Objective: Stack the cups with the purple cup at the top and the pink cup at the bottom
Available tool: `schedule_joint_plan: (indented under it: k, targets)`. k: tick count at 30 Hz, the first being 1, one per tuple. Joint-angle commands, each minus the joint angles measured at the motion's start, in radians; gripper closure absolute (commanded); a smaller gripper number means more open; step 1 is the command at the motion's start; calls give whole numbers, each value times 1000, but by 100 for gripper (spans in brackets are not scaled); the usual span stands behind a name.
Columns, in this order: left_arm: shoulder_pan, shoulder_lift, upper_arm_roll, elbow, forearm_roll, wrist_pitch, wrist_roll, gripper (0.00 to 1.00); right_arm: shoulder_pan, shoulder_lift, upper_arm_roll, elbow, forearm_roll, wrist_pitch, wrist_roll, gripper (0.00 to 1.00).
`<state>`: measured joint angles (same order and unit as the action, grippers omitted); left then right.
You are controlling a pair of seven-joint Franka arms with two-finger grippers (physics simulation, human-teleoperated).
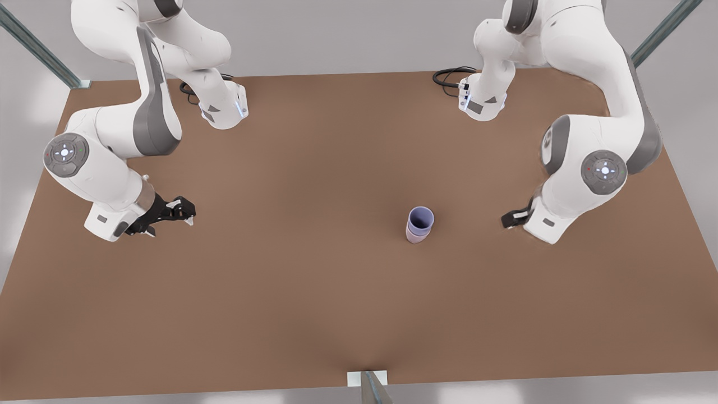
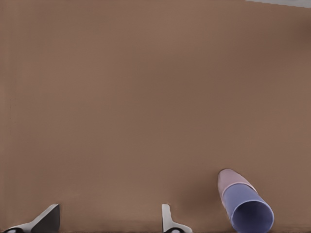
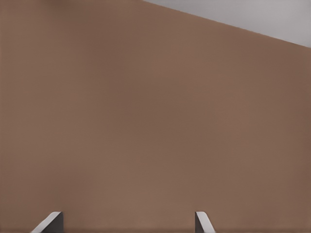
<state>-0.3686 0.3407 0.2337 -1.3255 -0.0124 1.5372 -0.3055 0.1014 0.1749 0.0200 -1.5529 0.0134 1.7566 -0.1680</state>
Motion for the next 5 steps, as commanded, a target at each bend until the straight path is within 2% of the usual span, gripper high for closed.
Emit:
schedule_joint_plan:
  k: [1, 5]
  targets:
    - [8, -26, 3, -11, 20, -138, 431, 0, 0, 0, 0, 1, 8, 0, -1, 0]
    - [8, -19, 3, -8, 18, -138, 431, 0, 0, 0, 0, 1, 17, -3, -1, 0]
